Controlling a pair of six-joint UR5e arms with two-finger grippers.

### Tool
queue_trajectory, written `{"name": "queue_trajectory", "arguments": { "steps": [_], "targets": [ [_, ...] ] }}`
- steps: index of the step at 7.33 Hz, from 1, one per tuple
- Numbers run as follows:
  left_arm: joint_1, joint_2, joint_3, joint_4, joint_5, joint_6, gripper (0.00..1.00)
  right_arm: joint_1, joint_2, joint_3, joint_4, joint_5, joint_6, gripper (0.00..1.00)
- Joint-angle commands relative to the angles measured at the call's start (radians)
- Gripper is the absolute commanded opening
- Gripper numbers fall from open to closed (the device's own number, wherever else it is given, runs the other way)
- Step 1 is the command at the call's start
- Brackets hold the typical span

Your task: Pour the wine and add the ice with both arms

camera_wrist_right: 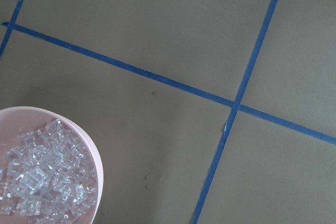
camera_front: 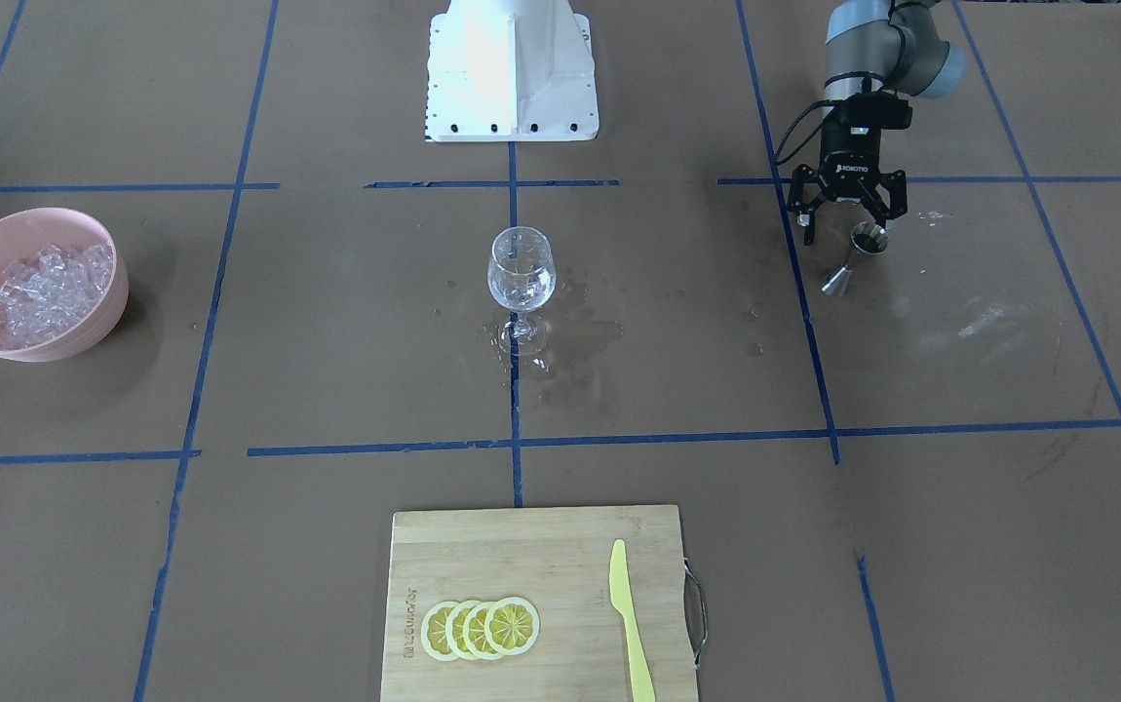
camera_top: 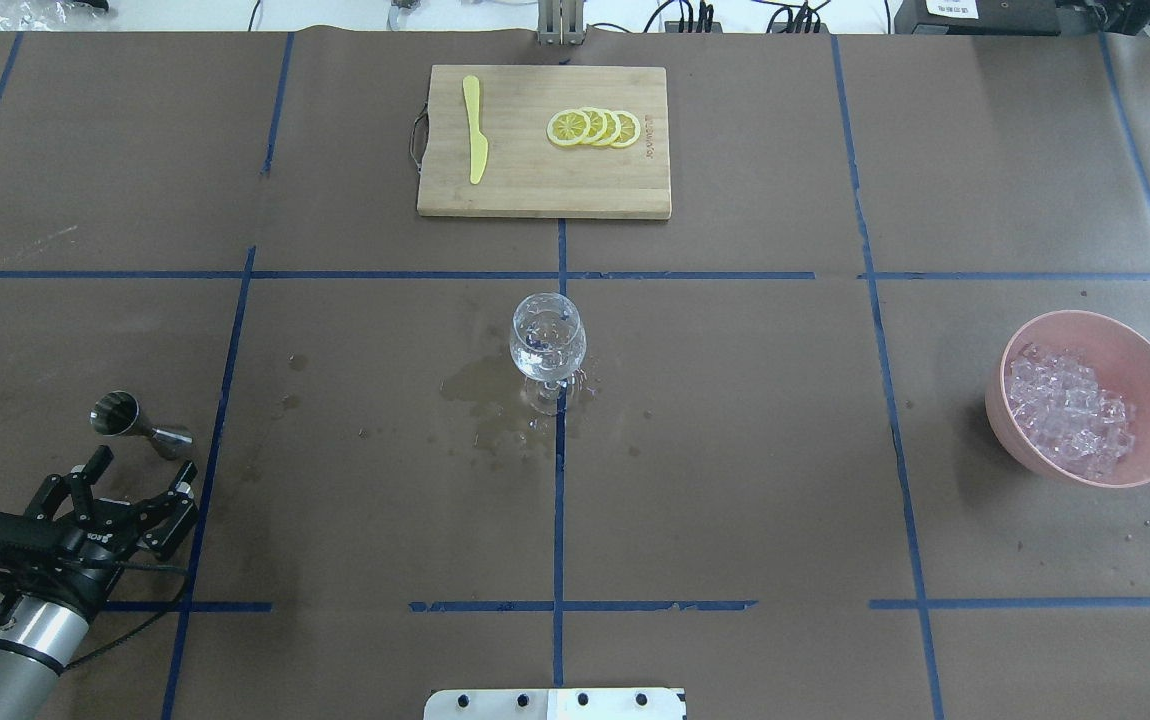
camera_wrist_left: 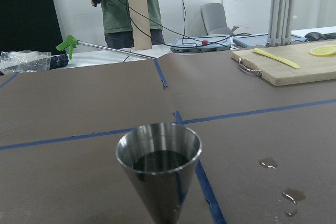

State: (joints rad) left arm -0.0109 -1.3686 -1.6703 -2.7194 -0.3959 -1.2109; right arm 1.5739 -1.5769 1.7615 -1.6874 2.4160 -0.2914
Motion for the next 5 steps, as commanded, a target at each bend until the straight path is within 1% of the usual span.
{"name": "queue_trajectory", "arguments": {
  "steps": [1,2,4,5],
  "targets": [
    [-0.024,-0.033,0.032,0.0,-0.003,0.002,0.99,0.0,0.0,-0.001,0.0,0.0,0.0,1.0],
    [-0.04,-0.053,0.052,0.001,-0.004,0.005,0.99,0.0,0.0,-0.001,0.0,0.0,0.0,1.0],
    [-0.05,-0.056,0.06,0.0,-0.006,0.005,0.99,0.0,0.0,-0.001,0.0,0.0,0.0,1.0],
    [-0.055,-0.056,0.061,0.0,-0.006,0.005,0.93,0.0,0.0,-0.001,0.0,0.0,0.0,1.0]
  ]
}}
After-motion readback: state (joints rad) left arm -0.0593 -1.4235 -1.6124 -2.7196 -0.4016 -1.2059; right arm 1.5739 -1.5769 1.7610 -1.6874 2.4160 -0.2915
